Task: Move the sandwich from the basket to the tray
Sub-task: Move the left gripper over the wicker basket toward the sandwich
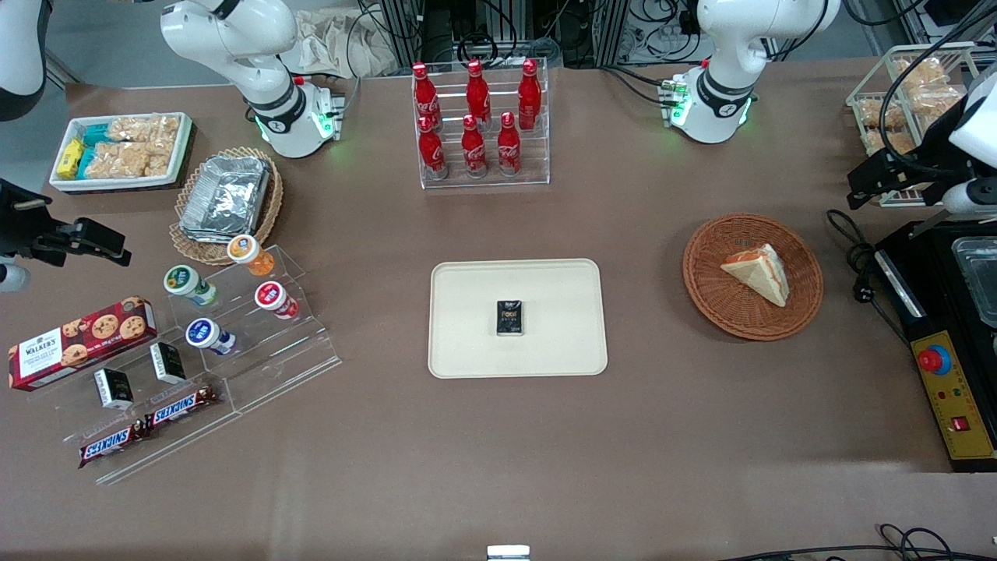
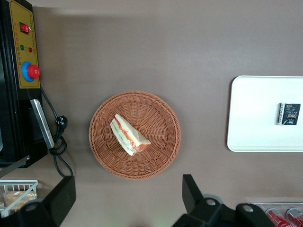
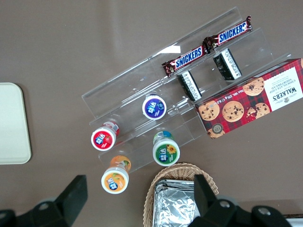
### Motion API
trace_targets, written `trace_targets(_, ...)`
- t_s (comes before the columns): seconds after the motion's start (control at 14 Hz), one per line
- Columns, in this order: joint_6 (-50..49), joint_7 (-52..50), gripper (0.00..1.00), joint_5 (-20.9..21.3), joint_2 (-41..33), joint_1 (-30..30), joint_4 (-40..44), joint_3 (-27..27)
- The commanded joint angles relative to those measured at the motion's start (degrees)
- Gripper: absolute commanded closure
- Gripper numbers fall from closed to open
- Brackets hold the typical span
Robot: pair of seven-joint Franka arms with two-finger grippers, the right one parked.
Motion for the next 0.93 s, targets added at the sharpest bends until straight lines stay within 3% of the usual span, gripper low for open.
trace_targets(0.0,-1.2,0.0,0.00,0.3,0.8,0.3,1.2,-0.3)
trace_targets(0.29,-2.2,-9.4,0.00,0.5,1.0,0.4,1.1,-0.3)
trace_targets(0.57,-1.8,-21.2,0.00,0.6,-0.8,1.1,-5.3,-0.2)
trace_targets(0.86,15.0,-32.3,0.00,1.6,-10.0,2.2,-26.1,-0.3)
